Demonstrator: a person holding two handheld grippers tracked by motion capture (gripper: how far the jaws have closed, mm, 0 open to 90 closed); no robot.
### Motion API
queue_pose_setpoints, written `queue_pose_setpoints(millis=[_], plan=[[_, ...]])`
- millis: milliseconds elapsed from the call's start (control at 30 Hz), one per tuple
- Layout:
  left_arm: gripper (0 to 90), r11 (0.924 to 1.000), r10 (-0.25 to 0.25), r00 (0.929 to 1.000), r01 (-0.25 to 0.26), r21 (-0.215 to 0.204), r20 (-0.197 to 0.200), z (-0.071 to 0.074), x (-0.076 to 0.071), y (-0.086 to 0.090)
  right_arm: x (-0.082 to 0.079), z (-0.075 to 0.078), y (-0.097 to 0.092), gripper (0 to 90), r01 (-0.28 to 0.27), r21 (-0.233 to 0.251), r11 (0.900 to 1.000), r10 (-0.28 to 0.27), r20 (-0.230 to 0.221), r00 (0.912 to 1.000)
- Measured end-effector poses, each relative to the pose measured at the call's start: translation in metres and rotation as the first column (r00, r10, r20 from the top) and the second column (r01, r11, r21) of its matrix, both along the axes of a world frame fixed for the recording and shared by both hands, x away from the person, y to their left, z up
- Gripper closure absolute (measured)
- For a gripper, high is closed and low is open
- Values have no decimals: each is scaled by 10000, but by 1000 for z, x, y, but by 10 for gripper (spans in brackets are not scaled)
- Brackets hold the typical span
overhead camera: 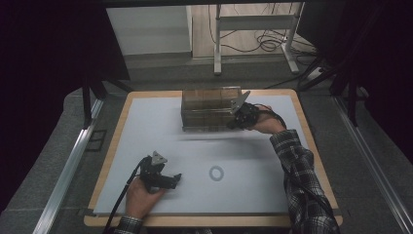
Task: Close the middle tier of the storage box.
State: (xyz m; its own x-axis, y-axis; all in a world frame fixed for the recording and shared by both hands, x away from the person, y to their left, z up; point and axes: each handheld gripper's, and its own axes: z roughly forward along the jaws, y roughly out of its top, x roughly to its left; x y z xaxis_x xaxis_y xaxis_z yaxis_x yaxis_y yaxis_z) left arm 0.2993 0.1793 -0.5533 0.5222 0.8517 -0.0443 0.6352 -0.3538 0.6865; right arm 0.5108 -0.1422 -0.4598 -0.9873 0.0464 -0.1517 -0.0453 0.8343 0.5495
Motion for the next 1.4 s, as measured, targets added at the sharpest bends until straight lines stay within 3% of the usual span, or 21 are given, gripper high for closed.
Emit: queue_pose_setpoints(millis=[633, 733, 1400], plan=[[0, 10000, -17, 10000, 17, 32, -5, 0, 0, 0, -9, 1, -3, 858, -476, -16, 9989, 475, -352, 9983], [0, 10000, -16, 10000, 16, 14, -9, 0, 0, 0, -12, 1, -3, 859, -434, -132, 9990, 432, -170, 9989], [0, 10000, -2, 10000, 2, 6, -1, 0, 0, 0, -23, -1, -2, 865, -890, -252, 9957, 888, -80, 9960]])
